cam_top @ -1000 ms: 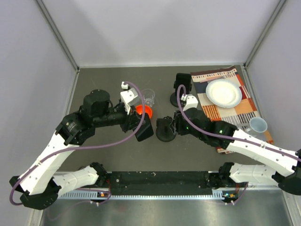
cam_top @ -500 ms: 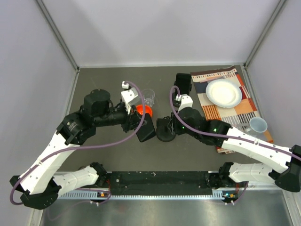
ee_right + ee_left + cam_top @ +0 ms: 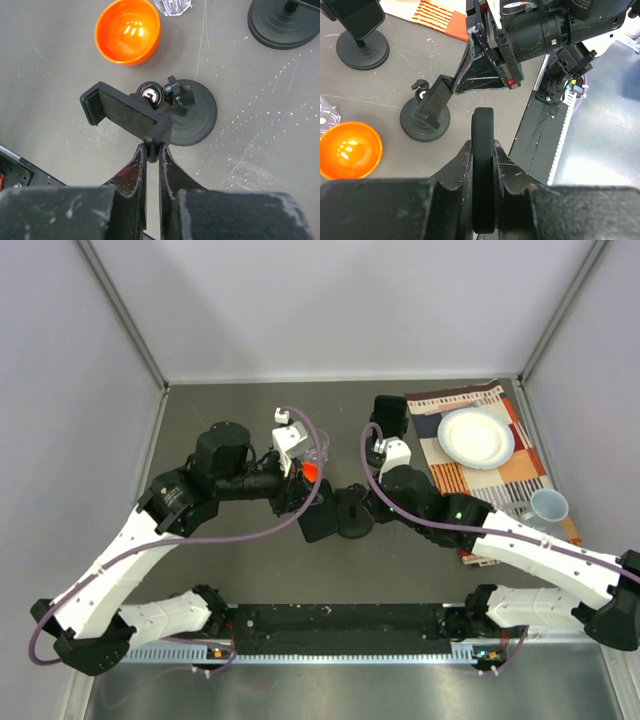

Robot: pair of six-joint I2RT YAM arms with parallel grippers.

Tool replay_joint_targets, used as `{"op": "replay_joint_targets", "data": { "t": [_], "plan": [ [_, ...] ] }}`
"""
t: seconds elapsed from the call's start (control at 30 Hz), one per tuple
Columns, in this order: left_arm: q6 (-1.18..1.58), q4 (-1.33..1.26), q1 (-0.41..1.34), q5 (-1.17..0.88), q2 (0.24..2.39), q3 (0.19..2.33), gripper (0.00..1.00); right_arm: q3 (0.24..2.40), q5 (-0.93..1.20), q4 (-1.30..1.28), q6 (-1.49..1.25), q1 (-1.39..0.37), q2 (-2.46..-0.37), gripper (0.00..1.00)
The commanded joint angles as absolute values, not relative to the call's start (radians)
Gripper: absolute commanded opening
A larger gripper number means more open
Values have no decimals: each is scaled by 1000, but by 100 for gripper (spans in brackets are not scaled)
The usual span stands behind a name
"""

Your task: Place the phone on the phone stand

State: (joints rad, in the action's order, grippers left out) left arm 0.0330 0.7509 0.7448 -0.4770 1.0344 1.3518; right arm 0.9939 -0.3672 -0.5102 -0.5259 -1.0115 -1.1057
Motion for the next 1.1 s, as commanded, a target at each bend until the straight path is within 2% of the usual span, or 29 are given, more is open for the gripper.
{"op": "replay_joint_targets", "data": {
  "t": [0.0,0.07,0.2,0.47,0.67,0.87,1.07],
  "plan": [
    [57,611,746,-535,1046,1364,0,954,-289,-414,-439,-971,-1059,0],
    [66,586,746,-572,1061,1365,0,933,-212,-385,-375,-927,-1043,0],
    [69,499,747,-647,1130,1376,0,867,79,-310,-278,-829,-999,0],
    [61,449,747,-638,1232,1454,0,848,314,-305,-141,-719,-969,0],
    [35,448,747,-664,1259,1470,0,841,394,-275,-124,-683,-997,0],
    [-123,434,746,-863,1275,1434,0,850,504,-273,-110,-601,-1009,0],
    [-161,258,747,-997,1288,1373,0,844,551,-275,-104,-594,-1043,0]
  ]
}}
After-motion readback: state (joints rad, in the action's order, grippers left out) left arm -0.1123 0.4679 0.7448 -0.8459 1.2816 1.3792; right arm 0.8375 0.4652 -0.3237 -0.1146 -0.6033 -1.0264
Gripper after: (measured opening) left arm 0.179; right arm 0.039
